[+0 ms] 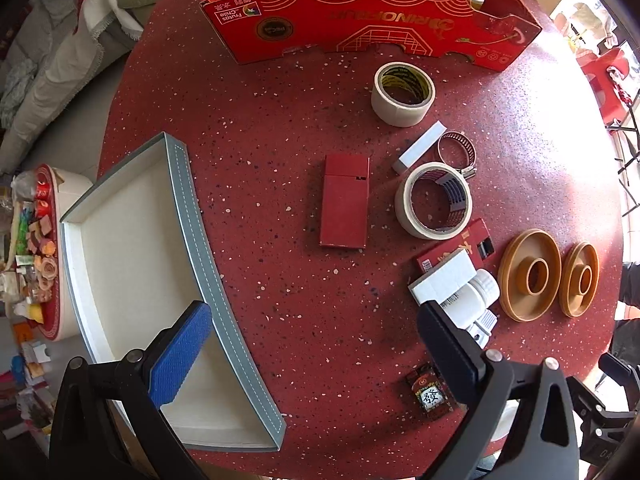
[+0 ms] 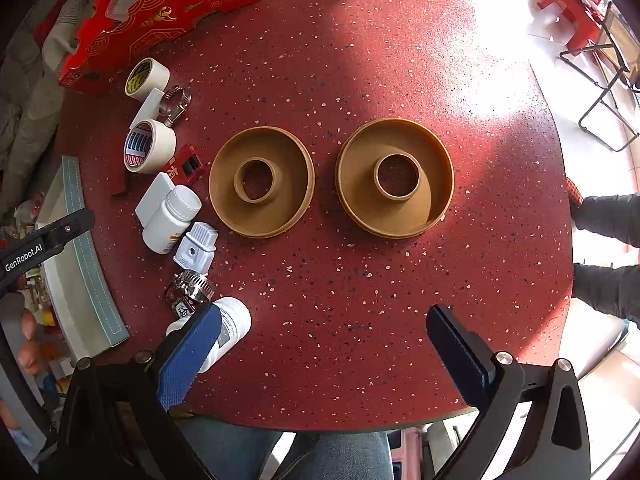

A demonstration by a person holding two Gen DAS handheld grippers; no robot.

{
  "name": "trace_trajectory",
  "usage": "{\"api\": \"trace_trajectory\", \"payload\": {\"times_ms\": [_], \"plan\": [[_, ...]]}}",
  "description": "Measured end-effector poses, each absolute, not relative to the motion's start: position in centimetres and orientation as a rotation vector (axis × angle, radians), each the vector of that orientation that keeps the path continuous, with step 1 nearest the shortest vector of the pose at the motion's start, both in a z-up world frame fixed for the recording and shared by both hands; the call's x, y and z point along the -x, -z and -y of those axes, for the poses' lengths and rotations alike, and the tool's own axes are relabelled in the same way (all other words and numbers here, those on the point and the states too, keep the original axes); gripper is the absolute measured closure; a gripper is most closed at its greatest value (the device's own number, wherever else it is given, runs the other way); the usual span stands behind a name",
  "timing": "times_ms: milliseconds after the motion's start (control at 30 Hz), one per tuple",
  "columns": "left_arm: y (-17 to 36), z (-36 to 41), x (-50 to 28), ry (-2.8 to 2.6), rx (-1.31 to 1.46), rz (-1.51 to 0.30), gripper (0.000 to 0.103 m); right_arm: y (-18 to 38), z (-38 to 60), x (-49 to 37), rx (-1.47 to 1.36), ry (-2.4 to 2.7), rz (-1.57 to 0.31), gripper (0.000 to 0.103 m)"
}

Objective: Organize rigid objects
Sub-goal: 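Move left gripper toward the red rectangular box while right gripper approaches the large tan ring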

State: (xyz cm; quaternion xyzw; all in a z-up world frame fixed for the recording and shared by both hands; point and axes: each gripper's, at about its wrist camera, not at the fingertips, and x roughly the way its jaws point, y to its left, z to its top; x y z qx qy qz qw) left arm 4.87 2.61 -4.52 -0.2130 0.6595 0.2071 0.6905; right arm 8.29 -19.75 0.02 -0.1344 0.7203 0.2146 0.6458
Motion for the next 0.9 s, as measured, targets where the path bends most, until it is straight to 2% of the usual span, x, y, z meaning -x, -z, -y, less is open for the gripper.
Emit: {"api": "trace_trajectory", "payload": {"times_ms": [200, 500, 800, 900], "plan": [[5.2, -1.9, -5.7, -0.442, 0.478, -1.473, 0.0, 0.7, 20.1, -9.4, 0.284, -0.467, -1.652, 0.0], [5.5, -0.1, -5.6, -0.423, 0.48, -1.565, 0.0, 0.9, 19.3, -12.4, 0.272, -0.487, -1.63, 0.0], [9.0, -5.0, -7.4, -0.526, 0.407, -1.574, 0.0, 1.7, 19.6, -14.2, 0.279, -0.493, -1.614, 0.0], [10.5, -5.6, -8.1, -0.511, 0.382, -1.583, 0.0, 2.4, 19.2, -11.9, 0.326, -0.454, -1.635, 0.0]]}}
